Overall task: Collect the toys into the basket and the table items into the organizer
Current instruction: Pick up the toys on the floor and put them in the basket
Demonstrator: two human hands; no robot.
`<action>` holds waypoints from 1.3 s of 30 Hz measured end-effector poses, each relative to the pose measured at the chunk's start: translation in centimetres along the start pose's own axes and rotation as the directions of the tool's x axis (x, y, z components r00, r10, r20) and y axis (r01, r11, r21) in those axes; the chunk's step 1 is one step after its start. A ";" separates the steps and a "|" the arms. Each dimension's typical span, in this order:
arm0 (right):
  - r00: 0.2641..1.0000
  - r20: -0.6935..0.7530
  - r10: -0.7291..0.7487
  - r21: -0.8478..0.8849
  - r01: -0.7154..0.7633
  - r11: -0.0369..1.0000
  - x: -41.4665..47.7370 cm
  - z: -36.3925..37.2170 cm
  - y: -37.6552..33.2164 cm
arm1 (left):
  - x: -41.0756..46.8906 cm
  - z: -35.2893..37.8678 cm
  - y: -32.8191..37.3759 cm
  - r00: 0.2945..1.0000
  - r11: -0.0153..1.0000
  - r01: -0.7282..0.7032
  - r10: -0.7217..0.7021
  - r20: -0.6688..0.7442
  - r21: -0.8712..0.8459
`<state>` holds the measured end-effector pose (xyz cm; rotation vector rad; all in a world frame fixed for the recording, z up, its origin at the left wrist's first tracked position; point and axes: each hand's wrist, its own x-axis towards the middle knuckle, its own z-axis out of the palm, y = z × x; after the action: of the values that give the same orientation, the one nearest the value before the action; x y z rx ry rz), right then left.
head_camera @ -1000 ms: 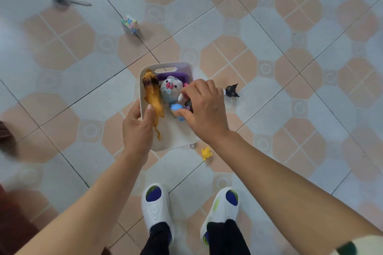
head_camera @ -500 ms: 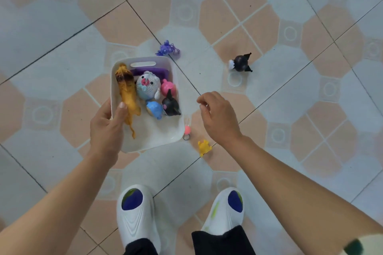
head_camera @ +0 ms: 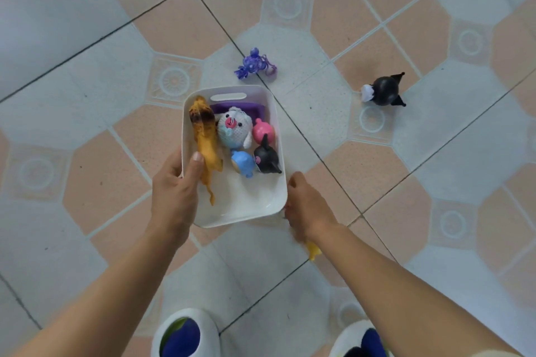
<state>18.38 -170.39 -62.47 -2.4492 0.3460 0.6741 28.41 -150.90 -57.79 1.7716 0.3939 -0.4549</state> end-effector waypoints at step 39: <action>0.835 -0.491 -0.246 -0.003 0.281 0.960 11.7 -18.5 -2.2 | 6.3 1.8 4.0 0.983 0.990 -0.125 0.132 0.125 -0.062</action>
<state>36.21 -180.55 -54.60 -2.5086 0.2069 -0.0870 35.62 -153.42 -57.96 1.6937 0.1976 -0.4601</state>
